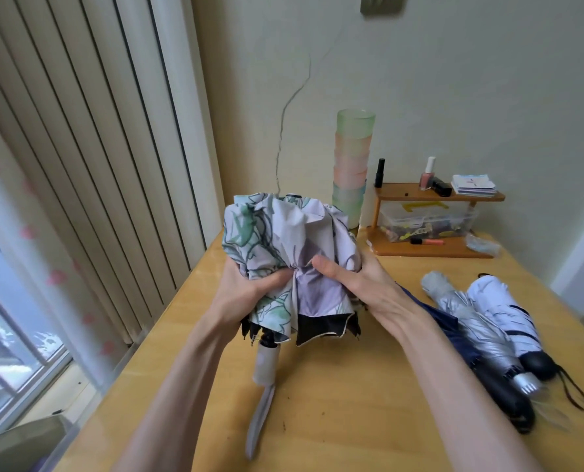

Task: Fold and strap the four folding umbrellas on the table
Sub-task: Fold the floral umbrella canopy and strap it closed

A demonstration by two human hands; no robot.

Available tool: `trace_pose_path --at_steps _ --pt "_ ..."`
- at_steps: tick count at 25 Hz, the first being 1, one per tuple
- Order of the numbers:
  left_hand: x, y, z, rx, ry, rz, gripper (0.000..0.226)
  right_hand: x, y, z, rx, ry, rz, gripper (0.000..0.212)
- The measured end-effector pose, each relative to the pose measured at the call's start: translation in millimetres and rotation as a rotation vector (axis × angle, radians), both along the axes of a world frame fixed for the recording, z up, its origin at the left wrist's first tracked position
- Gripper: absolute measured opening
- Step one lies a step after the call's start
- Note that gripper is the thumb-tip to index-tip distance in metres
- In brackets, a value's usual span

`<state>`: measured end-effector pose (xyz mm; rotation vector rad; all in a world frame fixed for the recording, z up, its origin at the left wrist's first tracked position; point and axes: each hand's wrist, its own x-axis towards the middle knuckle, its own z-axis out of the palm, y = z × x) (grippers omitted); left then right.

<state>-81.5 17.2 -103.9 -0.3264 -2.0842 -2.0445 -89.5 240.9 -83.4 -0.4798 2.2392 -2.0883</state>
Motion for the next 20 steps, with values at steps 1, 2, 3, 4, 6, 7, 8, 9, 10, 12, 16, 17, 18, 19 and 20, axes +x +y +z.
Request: trace_pose_path --at_steps 1,2,3,4,6,7,8,9,10,12,16,17,18,19,20 --pt "-1 1 0 0.012 -0.007 -0.005 0.054 1 1 3 0.019 0.01 0.003 0.063" --pt "-1 4 0 0.015 -0.005 -0.009 0.053 1 2 3 0.024 0.029 0.005 0.065" --pt "-1 9 1 0.011 0.005 -0.016 0.052 2 1 3 0.005 0.048 0.012 0.075" --pt "-3 14 1 -0.003 0.026 -0.018 0.05 3 -1 1 -0.03 0.055 0.02 0.086" --pt "-8 27 1 -0.067 0.1 0.006 0.043 6 -8 -4 -0.127 0.052 0.048 0.08" --pt "-10 36 1 -0.104 0.148 0.014 0.04 8 -12 -6 -0.171 0.051 0.059 0.07" --pt "-12 43 0 -0.136 0.202 0.015 0.039 10 -17 -7 -0.214 0.05 0.058 0.065" --pt "-13 49 -1 -0.145 0.239 -0.001 0.038 12 -21 -6 -0.248 0.048 0.041 0.063" --pt "-15 52 -1 -0.158 0.261 -0.029 0.039 12 -24 -8 -0.271 0.051 0.007 0.061" --pt "-17 54 -3 -0.216 0.279 -0.137 0.049 14 -29 -7 -0.301 0.034 -0.059 0.058" --pt "-15 40 9 -0.586 0.198 -0.316 0.079 13 -26 -9 -0.361 -0.034 -0.151 0.051" --pt "-13 33 13 -0.643 0.106 -0.38 0.08 12 -24 -9 -0.373 -0.046 -0.179 0.046" --pt "-11 29 16 -0.611 0.014 -0.454 0.081 11 -22 -10 -0.386 -0.052 -0.203 0.042" --pt "-6 29 18 -0.545 -0.044 -0.499 0.082 11 -20 -8 -0.39 -0.054 -0.219 0.038" --pt "-4 31 18 -0.478 -0.062 -0.491 0.085 11 -19 -8 -0.392 -0.058 -0.221 0.036"
